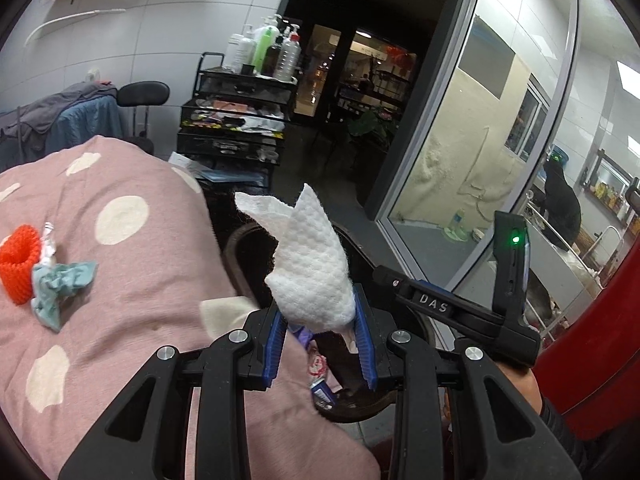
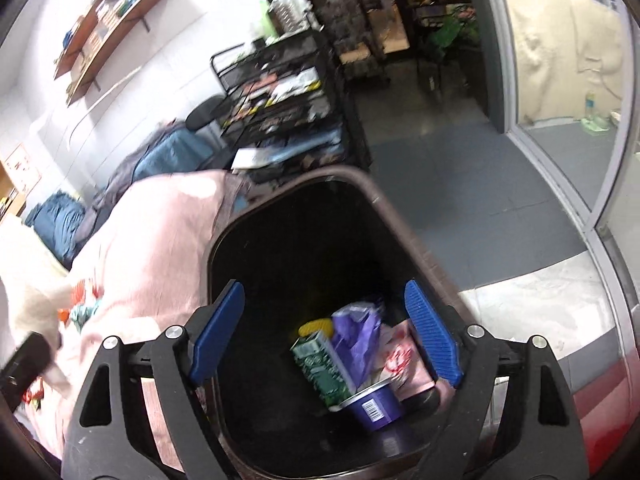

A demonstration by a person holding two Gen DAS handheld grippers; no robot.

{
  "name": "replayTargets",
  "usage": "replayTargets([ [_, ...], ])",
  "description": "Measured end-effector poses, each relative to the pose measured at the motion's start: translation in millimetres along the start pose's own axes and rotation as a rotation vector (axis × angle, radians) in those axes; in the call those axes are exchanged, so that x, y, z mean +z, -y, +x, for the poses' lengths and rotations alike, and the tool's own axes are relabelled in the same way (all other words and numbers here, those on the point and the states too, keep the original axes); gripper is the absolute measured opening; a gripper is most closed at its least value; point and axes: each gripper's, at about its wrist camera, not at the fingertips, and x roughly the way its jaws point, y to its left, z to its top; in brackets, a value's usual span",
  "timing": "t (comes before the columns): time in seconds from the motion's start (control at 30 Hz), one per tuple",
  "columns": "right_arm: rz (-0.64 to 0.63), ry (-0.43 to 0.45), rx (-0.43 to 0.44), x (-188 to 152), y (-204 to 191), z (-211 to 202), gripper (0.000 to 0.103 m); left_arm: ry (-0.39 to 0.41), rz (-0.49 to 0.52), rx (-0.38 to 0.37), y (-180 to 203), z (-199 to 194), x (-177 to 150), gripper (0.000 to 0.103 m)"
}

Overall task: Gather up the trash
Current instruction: 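Move the white tissue over the bin and open the left gripper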

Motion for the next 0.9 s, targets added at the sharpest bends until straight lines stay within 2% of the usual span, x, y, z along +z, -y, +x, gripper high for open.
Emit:
replayTargets([
  [0.27, 0.038, 0.107, -0.060, 20, 20, -25, 0.084, -0.082, 0.035, -0.010, 15, 40, 9, 0.031],
  [0.6, 0.037, 0.161, -0.082, 30, 34, -42, 0.085, -0.178, 0.071, 0.034, 24, 78, 10, 0.034],
  [0.7, 0.033, 0.162, -0.080, 32, 34, -43, 0.085, -0.192, 0.082, 0.048, 26, 83, 9, 0.047],
  [0.77, 0.035, 0.158, -0.077, 32, 35, -42, 0.086, -0.185, 0.094, 0.068, 27, 84, 8, 0.072],
  [0.9, 0.035, 0.157, -0.078, 32, 35, -43, 0.089, -0.176, 0.124, 0.081, 30, 81, 5, 0.084],
])
